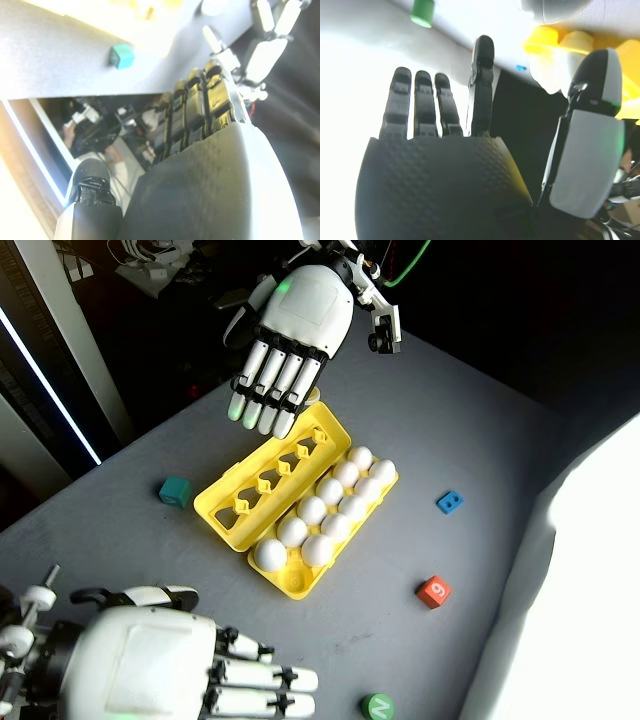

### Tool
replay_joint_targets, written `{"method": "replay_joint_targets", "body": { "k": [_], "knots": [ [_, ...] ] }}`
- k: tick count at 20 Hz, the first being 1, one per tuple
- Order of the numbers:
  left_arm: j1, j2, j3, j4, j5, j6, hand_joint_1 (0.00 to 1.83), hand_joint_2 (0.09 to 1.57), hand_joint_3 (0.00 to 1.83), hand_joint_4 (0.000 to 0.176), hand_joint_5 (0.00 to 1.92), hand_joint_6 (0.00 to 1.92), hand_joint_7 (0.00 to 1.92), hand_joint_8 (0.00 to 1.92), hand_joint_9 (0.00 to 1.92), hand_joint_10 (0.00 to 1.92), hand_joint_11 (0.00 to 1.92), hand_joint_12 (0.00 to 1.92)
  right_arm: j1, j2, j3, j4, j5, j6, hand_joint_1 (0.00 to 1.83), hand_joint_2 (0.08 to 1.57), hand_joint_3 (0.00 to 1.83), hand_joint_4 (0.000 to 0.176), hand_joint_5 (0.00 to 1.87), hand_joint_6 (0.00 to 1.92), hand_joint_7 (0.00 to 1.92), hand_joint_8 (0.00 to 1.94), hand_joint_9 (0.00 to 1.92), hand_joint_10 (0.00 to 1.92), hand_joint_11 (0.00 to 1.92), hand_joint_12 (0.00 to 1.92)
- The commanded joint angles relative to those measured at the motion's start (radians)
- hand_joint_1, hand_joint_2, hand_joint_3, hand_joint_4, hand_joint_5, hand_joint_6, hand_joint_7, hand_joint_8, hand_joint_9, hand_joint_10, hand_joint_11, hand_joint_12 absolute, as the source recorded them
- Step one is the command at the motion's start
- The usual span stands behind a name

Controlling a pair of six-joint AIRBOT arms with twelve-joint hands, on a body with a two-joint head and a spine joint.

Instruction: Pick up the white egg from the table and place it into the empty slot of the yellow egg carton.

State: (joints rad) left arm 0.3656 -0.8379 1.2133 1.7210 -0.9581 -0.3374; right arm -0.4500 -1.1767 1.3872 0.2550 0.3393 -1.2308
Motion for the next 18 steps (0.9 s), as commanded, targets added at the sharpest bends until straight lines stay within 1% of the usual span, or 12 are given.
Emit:
{"method": "replay_joint_targets", "body": {
  "k": [1, 2, 3, 5, 6, 8, 9, 11, 13, 15, 16, 18],
  "knots": [
    [-0.008, -0.004, 0.002, -0.075, -0.019, -0.001, 0.00, 1.18, 0.00, 0.000, 0.15, 0.00, 0.14, 0.01, 0.11, 0.00, 0.00, 0.17, 0.003, 0.000, 0.006, 0.001, 0.112, 0.002, 0.77, 0.75, 0.00, 0.052, 0.87, 0.02, 0.00, 0.00, 0.00, 0.00, 0.00, 0.00],
    [-0.008, -0.004, 0.002, -0.073, -0.019, -0.001, 0.00, 1.18, 0.00, 0.000, 0.14, 0.00, 0.14, 0.00, 0.11, 0.00, 0.00, 0.17, 0.000, -0.005, 0.007, 0.001, 0.112, 0.002, 0.81, 0.74, 0.00, 0.041, 0.93, 0.03, 0.00, 0.00, 0.00, 0.00, 0.00, 0.00],
    [-0.008, -0.005, 0.002, -0.072, -0.019, -0.001, 0.00, 1.18, 0.00, 0.000, 0.14, 0.00, 0.13, 0.00, 0.11, 0.00, 0.00, 0.17, -0.003, -0.007, 0.007, 0.001, 0.112, 0.002, 0.77, 0.76, 0.00, 0.076, 0.89, 0.01, 0.00, 0.00, 0.00, 0.00, 0.00, 0.00],
    [-0.008, -0.005, 0.002, -0.072, -0.019, -0.001, 0.00, 1.18, 0.00, 0.000, 0.14, 0.00, 0.13, 0.00, 0.09, 0.00, 0.00, 0.12, -0.020, -0.011, 0.007, 0.001, 0.111, 0.002, 0.77, 0.75, 0.00, 0.064, 0.89, 0.01, 0.00, 0.00, 0.00, 0.00, 0.00, 0.00],
    [-0.008, -0.005, 0.002, -0.072, -0.019, -0.001, 0.00, 1.19, 0.00, 0.000, 0.13, 0.00, 0.12, 0.00, 0.08, 0.00, 0.00, 0.11, -0.027, -0.012, 0.008, 0.001, 0.111, 0.002, 0.78, 0.74, 0.00, 0.045, 0.89, 0.01, 0.00, 0.00, 0.00, 0.00, 0.00, 0.00],
    [-0.008, -0.006, 0.002, -0.068, -0.020, -0.001, 0.00, 1.18, 0.00, 0.000, 0.14, 0.00, 0.13, 0.00, 0.09, 0.00, 0.00, 0.13, -0.035, -0.013, 0.008, 0.001, 0.111, 0.002, 0.71, 0.73, 0.00, 0.061, 0.88, 0.00, 0.00, 0.00, 0.00, 0.00, 0.00, 0.00],
    [-0.006, -0.006, 0.002, -0.068, -0.020, -0.001, 0.00, 1.18, 0.00, 0.000, 0.12, 0.00, 0.11, 0.00, 0.08, 0.00, 0.00, 0.11, -0.036, -0.014, 0.008, 0.001, 0.112, 0.002, 0.72, 0.74, 0.00, 0.051, 0.86, 0.00, 0.00, 0.00, 0.00, 0.00, 0.00, 0.00],
    [-0.005, -0.006, 0.002, -0.068, -0.020, -0.001, 0.00, 1.18, 0.00, 0.000, 0.14, 0.00, 0.13, 0.00, 0.10, 0.00, 0.00, 0.16, -0.036, -0.014, 0.009, 0.001, 0.117, 0.002, 0.68, 0.78, 0.01, 0.074, 0.81, 0.00, 0.00, 0.00, 0.00, 0.00, 0.00, 0.00],
    [-0.003, -0.006, 0.002, -0.068, -0.020, -0.001, 0.00, 1.19, 0.00, 0.000, 0.13, 0.00, 0.13, 0.00, 0.10, 0.00, 0.00, 0.16, -0.037, -0.014, 0.009, 0.001, 0.119, 0.002, 0.76, 0.75, 0.00, 0.053, 0.86, 0.02, 0.00, 0.00, 0.00, 0.00, 0.00, 0.00],
    [-0.003, -0.006, 0.002, -0.068, -0.020, -0.001, 0.00, 1.18, 0.00, 0.000, 0.13, 0.00, 0.13, 0.00, 0.10, 0.00, 0.00, 0.17, -0.036, -0.016, 0.009, 0.001, 0.119, 0.002, 0.76, 0.75, 0.00, 0.060, 0.89, 0.03, 0.00, 0.00, 0.00, 0.00, 0.00, 0.00],
    [-0.003, -0.006, 0.002, -0.068, -0.020, -0.001, 0.00, 1.18, 0.00, 0.000, 0.13, 0.00, 0.12, 0.00, 0.09, 0.00, 0.00, 0.14, -0.036, -0.016, 0.009, 0.001, 0.120, 0.002, 0.75, 0.75, 0.00, 0.051, 0.87, 0.02, 0.00, 0.00, 0.00, 0.00, 0.00, 0.00],
    [-0.002, -0.006, 0.001, -0.068, -0.020, -0.001, 0.00, 1.18, 0.00, 0.000, 0.14, 0.00, 0.12, 0.00, 0.09, 0.00, 0.00, 0.17, -0.037, -0.017, 0.009, 0.001, 0.120, 0.001, 0.73, 0.77, 0.01, 0.066, 0.87, 0.01, 0.00, 0.00, 0.00, 0.00, 0.00, 0.00]
  ]
}}
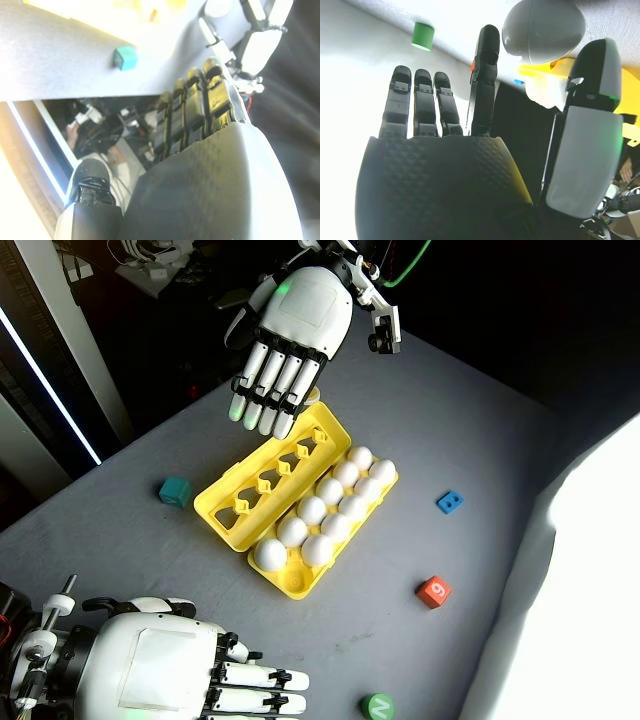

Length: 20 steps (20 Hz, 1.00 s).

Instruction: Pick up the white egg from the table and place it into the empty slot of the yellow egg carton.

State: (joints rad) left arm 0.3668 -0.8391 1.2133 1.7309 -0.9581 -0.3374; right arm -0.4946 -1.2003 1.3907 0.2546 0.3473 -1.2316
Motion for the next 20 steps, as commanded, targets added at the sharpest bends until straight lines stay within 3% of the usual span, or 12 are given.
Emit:
{"method": "replay_joint_targets", "body": {
  "k": [1, 4, 5, 7, 9, 10, 13, 15, 17, 18, 19, 20],
  "knots": [
    [-0.003, -0.005, 0.001, -0.078, -0.020, -0.001, 0.00, 1.18, 0.00, 0.000, 0.14, 0.00, 0.13, 0.00, 0.10, 0.00, 0.00, 0.17, 0.008, 0.007, 0.005, 0.002, 0.112, 0.001, 0.73, 0.77, 0.01, 0.066, 0.87, 0.01, 0.00, 0.00, 0.00, 0.00, 0.00, 0.00],
    [-0.002, -0.005, 0.001, -0.078, -0.020, -0.001, 0.00, 1.18, 0.00, 0.000, 0.14, 0.00, 0.13, 0.00, 0.09, 0.00, 0.00, 0.15, 0.008, 0.007, 0.005, 0.002, 0.112, 0.000, 0.76, 0.79, 0.01, 0.034, 0.85, 0.00, 0.00, 0.00, 0.00, 0.00, 0.00, 0.00],
    [-0.002, -0.005, 0.002, -0.078, -0.020, -0.001, 0.00, 1.18, 0.00, 0.000, 0.13, 0.00, 0.12, 0.00, 0.08, 0.00, 0.00, 0.12, 0.008, 0.007, 0.005, 0.002, 0.112, -0.001, 0.78, 0.78, 0.01, 0.085, 0.91, 0.03, 0.00, 0.00, 0.00, 0.00, 0.00, 0.00],
    [-0.002, -0.005, 0.002, -0.078, -0.020, -0.001, 0.00, 1.18, 0.00, 0.000, 0.14, 0.00, 0.13, 0.00, 0.09, 0.00, 0.00, 0.14, 0.008, 0.008, 0.005, 0.002, 0.112, -0.004, 0.83, 0.78, 0.00, 0.078, 0.95, 0.02, 0.00, 0.00, 0.00, 0.00, 0.00, 0.00],
    [-0.002, -0.005, 0.002, -0.078, -0.020, -0.001, 0.00, 1.18, 0.00, 0.000, 0.12, 0.00, 0.11, 0.00, 0.07, 0.00, 0.00, 0.10, 0.008, 0.008, 0.005, 0.002, 0.112, -0.005, 0.86, 0.78, 0.00, 0.113, 0.98, 0.02, 0.00, 0.00, 0.00, 0.00, 0.00, 0.00],
    [-0.002, -0.005, 0.002, -0.078, -0.020, -0.001, 0.00, 1.18, 0.00, 0.000, 0.12, 0.00, 0.11, 0.00, 0.08, 0.00, 0.00, 0.10, 0.008, 0.008, 0.005, 0.002, 0.112, -0.005, 1.08, 0.93, 0.01, 0.165, 1.34, 0.17, 0.00, 0.00, 0.00, 0.00, 0.00, 0.00],
    [-0.002, -0.005, 0.002, -0.078, -0.020, -0.001, 0.00, 1.19, 0.00, 0.000, 0.14, 0.01, 0.13, 0.01, 0.09, 0.01, 0.01, 0.11, 0.008, 0.008, 0.005, 0.002, 0.112, -0.006, 1.10, 0.98, 0.00, 0.176, 1.32, 0.39, 0.00, 0.00, 0.00, 0.00, 0.00, 0.00],
    [-0.001, -0.005, 0.002, -0.078, -0.020, -0.001, 0.00, 1.18, 0.00, 0.000, 0.13, 0.00, 0.13, 0.00, 0.09, 0.00, 0.00, 0.12, 0.009, 0.008, 0.005, 0.002, 0.111, -0.006, 1.13, 0.97, 0.00, 0.105, 1.37, 0.28, 0.03, 0.00, 0.00, 0.00, 0.00, 0.00],
    [-0.001, -0.005, 0.002, -0.078, -0.020, -0.001, 0.00, 1.18, 0.00, 0.000, 0.12, 0.00, 0.11, 0.00, 0.07, 0.00, 0.00, 0.08, 0.013, 0.008, 0.004, 0.002, 0.109, -0.005, 1.14, 0.98, 0.00, 0.094, 1.38, 0.27, 0.03, 0.00, 0.00, 0.00, 0.00, 0.00],
    [-0.001, -0.005, 0.002, -0.078, -0.020, -0.001, 0.00, 1.18, 0.00, 0.000, 0.12, 0.00, 0.10, 0.00, 0.06, 0.00, 0.00, 0.07, 0.017, 0.008, 0.002, 0.002, 0.106, -0.005, 1.16, 0.98, 0.00, 0.012, 1.37, 0.29, 0.07, 0.01, 0.00, 0.00, 0.00, 0.00],
    [0.000, -0.005, 0.002, -0.078, -0.020, -0.001, 0.00, 1.18, 0.00, 0.000, 0.11, 0.00, 0.10, 0.00, 0.06, 0.00, 0.00, 0.07, 0.027, 0.009, -0.005, 0.009, 0.103, -0.005, 1.16, 0.98, 0.00, 0.000, 1.36, 0.29, 0.08, 0.01, 0.00, 0.00, 0.00, 0.00],
    [0.000, -0.005, 0.002, -0.078, -0.020, -0.001, 0.00, 1.18, 0.00, 0.000, 0.13, 0.01, 0.12, 0.01, 0.08, 0.01, 0.01, 0.08, 0.039, 0.010, -0.011, 0.023, 0.100, -0.005, 1.15, 0.98, 0.00, 0.029, 1.36, 0.30, 0.10, 0.01, 0.00, 0.00, 0.00, 0.00]
  ]
}}
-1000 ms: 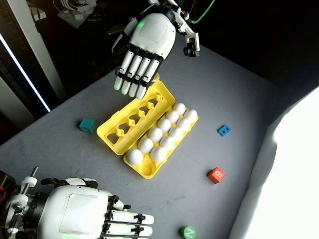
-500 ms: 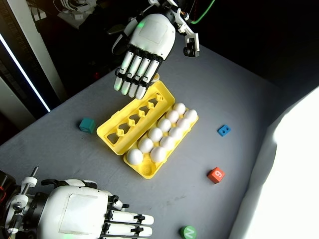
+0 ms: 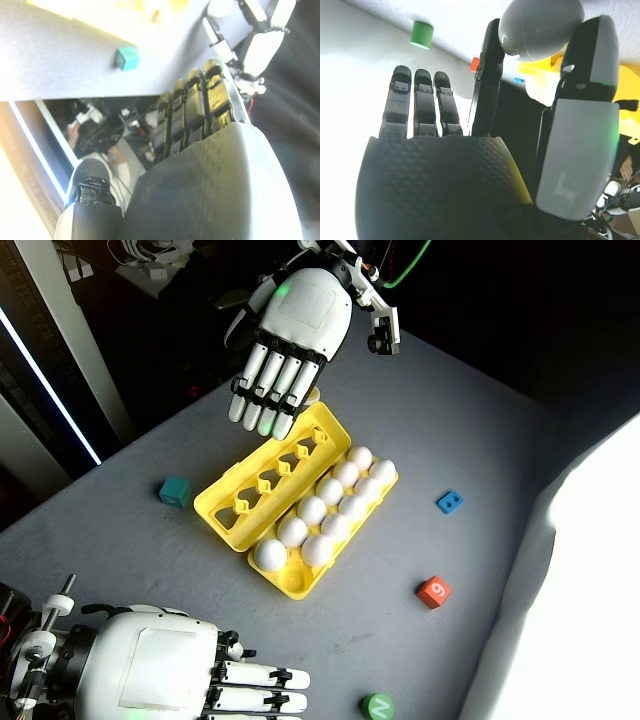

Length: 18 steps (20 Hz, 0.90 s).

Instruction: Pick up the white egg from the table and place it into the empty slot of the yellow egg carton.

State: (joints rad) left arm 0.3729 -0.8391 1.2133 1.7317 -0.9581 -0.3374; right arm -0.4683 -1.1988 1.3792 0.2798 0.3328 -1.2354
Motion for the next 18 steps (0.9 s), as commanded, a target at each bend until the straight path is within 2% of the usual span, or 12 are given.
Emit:
{"method": "replay_joint_targets", "body": {
  "k": [1, 2, 3, 4, 5, 6, 9, 11, 14, 15, 16, 18],
  "knots": [
    [-0.006, -0.005, 0.002, -0.079, -0.020, -0.001, 0.00, 1.18, 0.00, 0.000, 0.13, 0.01, 0.12, 0.01, 0.08, 0.01, 0.01, 0.08, 0.027, 0.009, -0.004, 0.002, 0.109, -0.001, 1.13, 0.98, 0.00, 0.102, 1.36, 0.30, 0.09, 0.01, 0.00, 0.00, 0.00, 0.00],
    [-0.006, -0.005, 0.002, -0.079, -0.020, -0.001, 0.00, 1.18, 0.00, 0.000, 0.13, 0.00, 0.12, 0.01, 0.08, 0.00, 0.01, 0.08, 0.047, 0.009, -0.009, 0.002, 0.102, -0.001, 1.14, 0.98, 0.00, 0.078, 1.36, 0.30, 0.11, 0.00, 0.00, 0.00, 0.00, 0.00],
    [-0.006, -0.005, 0.002, -0.079, -0.020, -0.001, 0.00, 1.18, 0.00, 0.000, 0.13, 0.00, 0.12, 0.01, 0.08, 0.00, 0.01, 0.08, 0.062, 0.007, -0.010, 0.003, 0.092, -0.001, 1.14, 0.98, 0.00, 0.078, 1.36, 0.30, 0.11, 0.00, 0.00, 0.00, 0.00, 0.00],
    [-0.006, -0.006, 0.002, -0.079, -0.020, -0.001, 0.00, 1.18, 0.00, 0.000, 0.13, 0.00, 0.12, 0.00, 0.08, 0.00, 0.01, 0.08, 0.085, 0.002, -0.011, 0.013, 0.080, -0.001, 1.17, 0.97, 0.00, 0.000, 1.40, 0.23, 0.13, 0.00, 0.00, 0.00, 0.00, 0.00],
    [-0.006, -0.007, 0.002, -0.079, -0.020, -0.001, 0.00, 1.18, 0.00, 0.000, 0.13, 0.01, 0.12, 0.01, 0.08, 0.01, 0.01, 0.09, 0.100, -0.006, -0.009, 0.014, 0.079, -0.001, 1.14, 0.98, 0.00, 0.069, 1.36, 0.30, 0.10, 0.00, 0.00, 0.00, 0.00, 0.00],
    [-0.006, -0.008, 0.002, -0.079, -0.020, -0.001, 0.00, 1.18, 0.00, 0.000, 0.13, 0.00, 0.12, 0.00, 0.08, 0.00, 0.00, 0.09, 0.114, -0.017, -0.003, 0.014, 0.078, -0.002, 1.15, 0.98, 0.00, 0.009, 1.35, 0.32, 0.09, 0.00, 0.00, 0.00, 0.00, 0.00],
    [-0.006, -0.009, 0.003, -0.079, -0.020, -0.001, 0.00, 1.18, 0.00, 0.000, 0.14, 0.01, 0.13, 0.01, 0.09, 0.01, 0.00, 0.09, 0.154, -0.069, 0.041, 0.014, 0.049, -0.005, 1.17, 0.98, 0.00, 0.000, 1.35, 0.32, 0.11, 0.00, 0.00, 0.00, 0.00, 0.00],
    [-0.006, -0.009, 0.003, -0.079, -0.020, -0.001, 0.00, 1.18, 0.00, 0.000, 0.14, 0.00, 0.13, 0.01, 0.09, 0.01, 0.01, 0.10, 0.174, -0.107, 0.074, 0.013, 0.033, -0.036, 1.14, 0.98, 0.00, 0.062, 1.35, 0.33, 0.09, 0.00, 0.00, 0.00, 0.00, 0.00],
    [-0.006, -0.011, 0.004, -0.079, -0.021, -0.001, 0.00, 1.19, 0.00, 0.000, 0.15, 0.00, 0.14, 0.00, 0.11, 0.00, 0.00, 0.15, 0.201, -0.160, 0.111, -0.041, 0.027, -0.052, 1.15, 0.98, 0.00, 0.044, 1.35, 0.33, 0.09, 0.00, 0.00, 0.00, 0.00, 0.00],
    [-0.006, -0.012, 0.004, -0.079, -0.021, -0.001, 0.00, 1.18, 0.00, 0.000, 0.13, 0.00, 0.14, 0.00, 0.10, 0.00, 0.00, 0.13, 0.206, -0.171, 0.120, -0.045, 0.027, -0.052, 1.14, 0.98, 0.00, 0.063, 1.35, 0.32, 0.10, 0.00, 0.00, 0.00, 0.00, 0.00],
    [-0.006, -0.013, 0.004, -0.079, -0.021, -0.001, 0.00, 1.18, 0.00, 0.000, 0.13, 0.00, 0.14, 0.00, 0.10, 0.00, 0.00, 0.13, 0.211, -0.185, 0.130, -0.048, 0.023, -0.052, 1.14, 0.98, 0.00, 0.063, 1.35, 0.32, 0.10, 0.00, 0.00, 0.00, 0.00, 0.00],
    [-0.006, -0.015, 0.005, -0.079, -0.022, -0.001, 0.00, 1.18, 0.00, 0.000, 0.14, 0.00, 0.14, 0.00, 0.10, 0.00, 0.00, 0.14, 0.213, -0.215, 0.152, -0.049, 0.017, -0.065, 1.13, 0.98, 0.00, 0.120, 1.36, 0.31, 0.11, 0.00, 0.00, 0.00, 0.00, 0.00]
  ]
}}
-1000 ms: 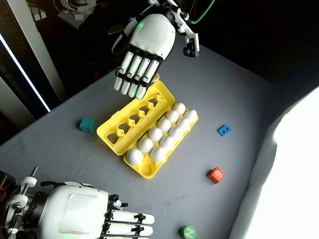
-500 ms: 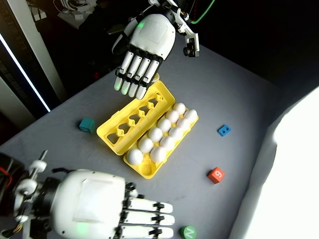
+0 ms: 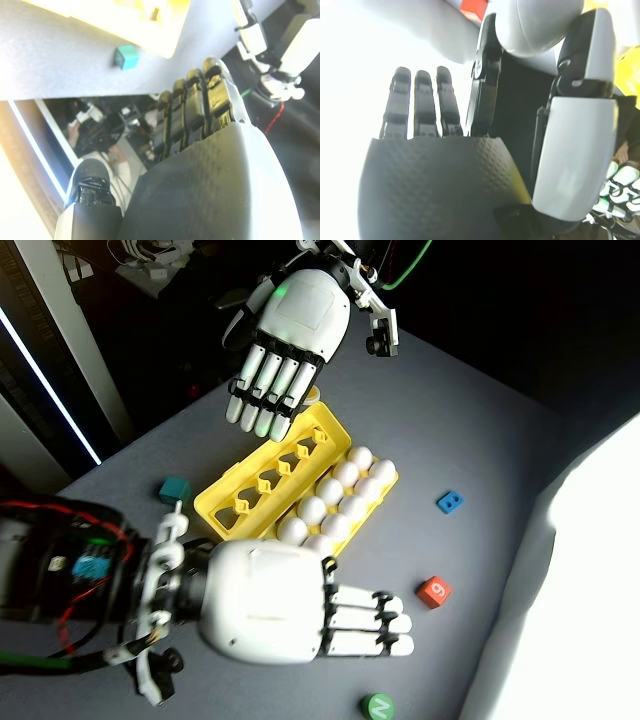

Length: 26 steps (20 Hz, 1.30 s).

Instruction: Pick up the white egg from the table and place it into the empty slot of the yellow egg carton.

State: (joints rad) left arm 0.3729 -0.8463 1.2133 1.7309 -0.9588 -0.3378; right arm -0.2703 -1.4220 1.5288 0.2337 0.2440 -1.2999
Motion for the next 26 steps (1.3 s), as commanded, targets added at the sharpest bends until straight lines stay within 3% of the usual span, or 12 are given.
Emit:
{"method": "replay_joint_targets", "body": {
  "k": [1, 2, 4, 6, 8, 9, 10, 11, 12, 15, 17, 26],
  "knots": [
    [-0.006, -0.007, 0.005, -0.078, -0.022, 0.000, 0.00, 1.18, 0.00, 0.000, 0.12, 0.00, 0.13, 0.00, 0.09, 0.00, 0.00, 0.12, 0.015, 0.001, 0.005, -0.003, 0.105, -0.007, 1.13, 0.97, 0.00, 0.135, 1.38, 0.26, 0.11, 0.00, 0.00, 0.00, 0.00, 0.00],
    [-0.006, -0.008, 0.006, -0.078, -0.022, 0.000, 0.00, 1.18, 0.00, 0.000, 0.12, 0.00, 0.13, 0.00, 0.09, 0.00, 0.00, 0.12, 0.014, -0.006, 0.006, -0.003, 0.105, -0.018, 1.13, 0.97, 0.00, 0.135, 1.38, 0.26, 0.11, 0.00, 0.00, 0.00, 0.00, 0.00],
    [-0.006, -0.008, 0.006, -0.078, -0.022, 0.000, 0.00, 1.18, 0.00, 0.000, 0.12, 0.00, 0.13, 0.00, 0.10, 0.00, 0.00, 0.11, 0.014, -0.020, 0.006, -0.004, 0.106, -0.028, 1.14, 0.97, 0.00, 0.099, 1.40, 0.24, 0.13, 0.01, 0.00, 0.00, 0.00, 0.00],
    [-0.006, -0.010, 0.007, -0.078, -0.022, 0.000, 0.00, 1.18, 0.00, 0.000, 0.13, 0.00, 0.13, 0.01, 0.10, 0.00, 0.00, 0.11, 0.014, -0.030, 0.006, -0.004, 0.108, -0.040, 1.14, 0.97, 0.00, 0.099, 1.40, 0.24, 0.15, 0.01, 0.00, 0.00, 0.00, 0.00],
    [-0.006, -0.011, 0.007, -0.078, -0.023, 0.000, 0.00, 1.19, 0.00, 0.000, 0.14, 0.00, 0.15, 0.00, 0.11, 0.00, 0.00, 0.15, 0.012, -0.037, 0.006, -0.004, 0.109, -0.052, 1.13, 0.97, 0.00, 0.121, 1.40, 0.24, 0.14, 0.00, 0.00, 0.00, 0.00, 0.00],
    [-0.006, -0.012, 0.008, -0.078, -0.023, 0.000, 0.00, 1.19, 0.00, 0.000, 0.14, 0.00, 0.15, 0.00, 0.11, 0.00, 0.00, 0.13, 0.010, -0.039, 0.006, -0.004, 0.109, -0.052, 1.12, 0.97, 0.00, 0.165, 1.40, 0.23, 0.13, 0.00, 0.00, 0.00, 0.00, 0.00],
    [-0.006, -0.012, 0.008, -0.078, -0.023, 0.000, 0.00, 1.18, 0.00, 0.000, 0.14, 0.00, 0.15, 0.00, 0.11, 0.00, 0.00, 0.16, 0.008, -0.042, 0.006, -0.004, 0.109, -0.052, 1.12, 0.96, 0.00, 0.174, 1.40, 0.23, 0.13, 0.00, 0.00, 0.00, 0.00, 0.00],
    [-0.006, -0.012, 0.009, -0.078, -0.023, 0.000, 0.00, 1.18, 0.00, 0.000, 0.14, 0.00, 0.15, 0.00, 0.11, 0.00, 0.00, 0.16, 0.007, -0.042, 0.006, -0.004, 0.109, -0.052, 1.12, 0.96, 0.00, 0.174, 1.40, 0.23, 0.13, 0.00, 0.00, 0.00, 0.00, 0.00],
    [-0.006, -0.012, 0.009, -0.078, -0.023, 0.000, 0.00, 1.18, 0.00, 0.000, 0.15, 0.01, 0.17, 0.00, 0.12, 0.00, 0.00, 0.14, 0.006, -0.043, 0.006, -0.004, 0.109, -0.052, 1.00, 0.86, 0.00, 0.136, 1.20, 0.09, 0.16, 0.00, 0.00, 0.00, 0.00, 0.00],
    [-0.006, -0.012, 0.009, -0.078, -0.023, 0.000, 0.00, 1.19, 0.00, 0.000, 0.15, 0.00, 0.16, 0.00, 0.12, 0.00, 0.00, 0.16, 0.002, -0.045, 0.006, -0.004, 0.111, -0.052, 0.87, 0.83, 0.00, 0.111, 0.98, 0.00, 0.18, 0.01, 0.00, 0.00, 0.00, 0.00],
    [-0.006, -0.012, 0.010, -0.078, -0.023, 0.000, 0.00, 1.18, 0.00, 0.000, 0.15, 0.01, 0.17, 0.00, 0.13, 0.00, 0.00, 0.16, -0.002, -0.045, 0.006, -0.004, 0.113, -0.052, 0.81, 0.83, 0.00, 0.135, 0.84, 0.00, 0.22, 0.02, 0.00, 0.00, 0.00, 0.00],
    [0.000, -0.012, 0.012, -0.078, -0.025, -0.003, 0.00, 1.18, 0.00, 0.000, 0.15, 0.00, 0.16, 0.00, 0.12, 0.00, 0.00, 0.15, 0.005, 0.062, -0.091, -0.003, 0.110, -0.051, 0.76, 0.81, 0.00, 0.166, 0.73, 0.00, 0.14, 0.00, 0.00, 0.00, 0.00, 0.00]
  ]
}}
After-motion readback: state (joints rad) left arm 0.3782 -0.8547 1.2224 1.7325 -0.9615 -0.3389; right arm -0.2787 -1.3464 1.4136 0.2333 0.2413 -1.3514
